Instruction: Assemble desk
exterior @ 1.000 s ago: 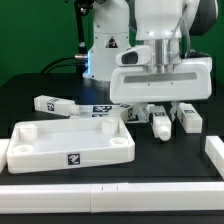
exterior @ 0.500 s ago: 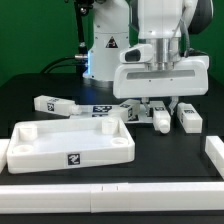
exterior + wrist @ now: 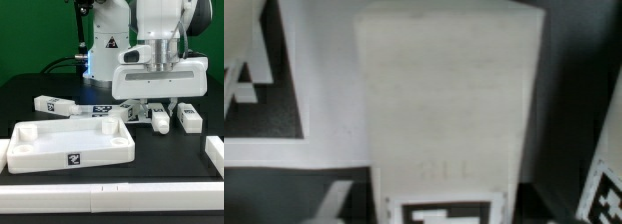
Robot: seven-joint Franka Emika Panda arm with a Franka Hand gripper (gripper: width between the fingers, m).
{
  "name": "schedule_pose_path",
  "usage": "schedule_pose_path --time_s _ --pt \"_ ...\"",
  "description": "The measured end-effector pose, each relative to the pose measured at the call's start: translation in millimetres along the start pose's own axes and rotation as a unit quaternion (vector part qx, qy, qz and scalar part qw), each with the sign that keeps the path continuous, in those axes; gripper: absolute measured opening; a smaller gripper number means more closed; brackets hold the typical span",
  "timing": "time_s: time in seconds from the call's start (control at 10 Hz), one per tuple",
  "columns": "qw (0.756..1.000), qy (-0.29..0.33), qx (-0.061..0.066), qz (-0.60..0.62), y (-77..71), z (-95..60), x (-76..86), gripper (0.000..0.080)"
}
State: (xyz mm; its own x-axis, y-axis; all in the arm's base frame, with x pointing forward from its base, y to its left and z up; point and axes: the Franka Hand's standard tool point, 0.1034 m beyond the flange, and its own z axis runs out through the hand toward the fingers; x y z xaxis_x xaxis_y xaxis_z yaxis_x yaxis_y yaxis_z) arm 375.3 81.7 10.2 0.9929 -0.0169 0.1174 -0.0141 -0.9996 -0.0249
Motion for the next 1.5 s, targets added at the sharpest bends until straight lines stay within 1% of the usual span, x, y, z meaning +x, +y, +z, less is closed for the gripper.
schedule_pose_path --time_s 0.1,0.2,0.3,0.4,0.5,0.6,0.7,0.8,0.9,1.0,1.1,1.2,1.3,1.5 --pt "1.000 -0.015 0.007 0.004 1.0 -11.8 6.7 0.0448" --pt "1.000 -0.016 0.014 0.009 2.1 -27.2 18.4 0.0604" --pt "0.999 -0.026 0.021 0.004 5.1 -38.2 28.0 0.0604" --pt "0.999 -0.026 0.026 0.003 13.3 -48.0 45.6 0.0636" --pt "0.999 -0.021 0.026 0.007 20.4 -48.6 55.2 0.0645" --pt "0.999 -0.023 0.025 0.007 19.0 -46.8 52.1 0.0645" --pt "0.999 -0.022 0.025 0.007 19.4 -46.8 52.3 0.0649" --pt "0.999 -0.023 0.025 0.002 22.3 -45.9 52.2 0.0649" --pt "0.998 -0.026 0.024 -0.044 38.0 -42.2 51.5 0.0649" --pt "0.997 -0.029 0.028 -0.073 54.8 -44.3 58.1 0.0649" --pt "0.994 -0.023 0.027 -0.104 66.3 -46.1 64.4 0.0649" --pt "0.988 -0.021 0.025 -0.150 69.4 -43.6 63.2 0.0649" --pt "0.986 -0.020 0.023 -0.165 78.2 -39.0 63.7 0.0649" --pt "0.985 -0.021 0.022 -0.169 77.3 -38.9 63.6 0.0649"
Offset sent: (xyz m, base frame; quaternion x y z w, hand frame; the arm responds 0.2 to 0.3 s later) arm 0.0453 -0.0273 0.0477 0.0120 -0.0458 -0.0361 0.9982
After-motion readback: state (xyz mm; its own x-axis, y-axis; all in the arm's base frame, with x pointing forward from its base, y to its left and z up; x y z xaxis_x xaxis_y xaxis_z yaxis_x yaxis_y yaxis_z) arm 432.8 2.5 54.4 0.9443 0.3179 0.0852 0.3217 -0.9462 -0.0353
